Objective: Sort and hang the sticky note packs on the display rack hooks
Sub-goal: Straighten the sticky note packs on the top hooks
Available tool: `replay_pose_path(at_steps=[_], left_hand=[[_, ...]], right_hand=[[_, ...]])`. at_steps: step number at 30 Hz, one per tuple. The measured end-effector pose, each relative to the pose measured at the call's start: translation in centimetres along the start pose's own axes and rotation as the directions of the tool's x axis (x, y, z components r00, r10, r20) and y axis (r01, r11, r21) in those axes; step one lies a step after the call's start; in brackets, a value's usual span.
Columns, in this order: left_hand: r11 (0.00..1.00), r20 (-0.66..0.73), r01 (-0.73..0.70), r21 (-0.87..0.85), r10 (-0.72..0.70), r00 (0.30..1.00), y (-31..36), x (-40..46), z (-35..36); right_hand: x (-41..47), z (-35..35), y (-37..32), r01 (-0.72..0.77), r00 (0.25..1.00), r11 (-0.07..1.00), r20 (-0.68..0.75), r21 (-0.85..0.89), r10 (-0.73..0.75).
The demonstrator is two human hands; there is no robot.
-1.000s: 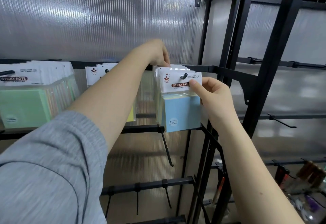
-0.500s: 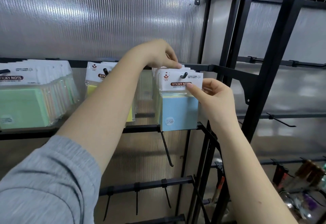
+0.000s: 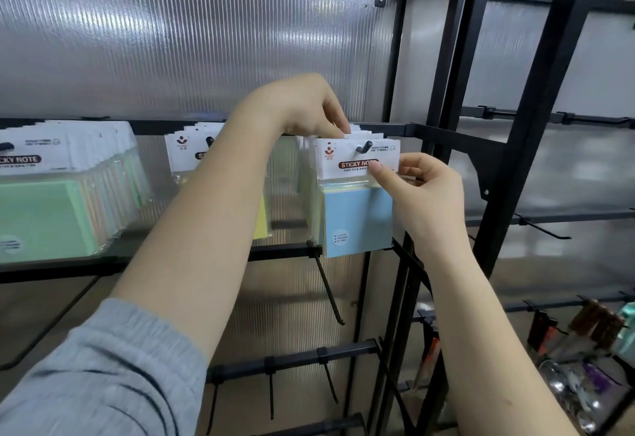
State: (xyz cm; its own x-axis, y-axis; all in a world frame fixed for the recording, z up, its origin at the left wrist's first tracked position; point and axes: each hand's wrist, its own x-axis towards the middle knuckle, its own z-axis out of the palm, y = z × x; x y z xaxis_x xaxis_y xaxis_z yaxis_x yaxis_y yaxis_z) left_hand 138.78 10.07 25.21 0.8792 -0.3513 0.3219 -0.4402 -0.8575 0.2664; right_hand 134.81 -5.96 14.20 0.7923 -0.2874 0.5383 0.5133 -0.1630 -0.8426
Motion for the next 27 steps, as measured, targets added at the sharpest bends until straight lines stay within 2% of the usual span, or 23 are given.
replay_pose_path(at_steps=[9, 12, 16, 22, 27], left_hand=[[0.998, -0.095, 0.038, 0.04, -0.034, 0.995, 0.8, 0.7, 0.8], [1.0, -0.148, 0.014, 0.027, -0.01, 0.989, 0.9, 0.3, 0.7], [1.0, -0.28, -0.023, -0.005, 0.021, 0.96, 1.7, -0.6, 0.0], [1.0, -0.37, -0.006, 0.005, 0.007, 0.929, 1.8, -3.1, -1.8], [0.994, -0.359, 0.098, -0.047, -0.108, 0.927, -0.1, -6.1, -3.8]], right_hand=[[-0.4, 0.8, -0.3, -0.013, 0.997, 1.0, -0.072, -0.002, 0.013], [-0.9, 1.1, -0.3, -0.005, 0.988, 1.0, -0.154, -0.004, 0.004], [-1.8, 1.5, -0.3, 0.033, 0.963, 0.995, -0.264, -0.089, -0.056], [-3.9, 0.9, -0.3, 0.073, 0.983, 0.965, -0.146, -0.252, -0.112], [-5.4, 0.8, -1.1, 0.109, 0.992, 0.947, -0.029, -0.303, -0.124]])
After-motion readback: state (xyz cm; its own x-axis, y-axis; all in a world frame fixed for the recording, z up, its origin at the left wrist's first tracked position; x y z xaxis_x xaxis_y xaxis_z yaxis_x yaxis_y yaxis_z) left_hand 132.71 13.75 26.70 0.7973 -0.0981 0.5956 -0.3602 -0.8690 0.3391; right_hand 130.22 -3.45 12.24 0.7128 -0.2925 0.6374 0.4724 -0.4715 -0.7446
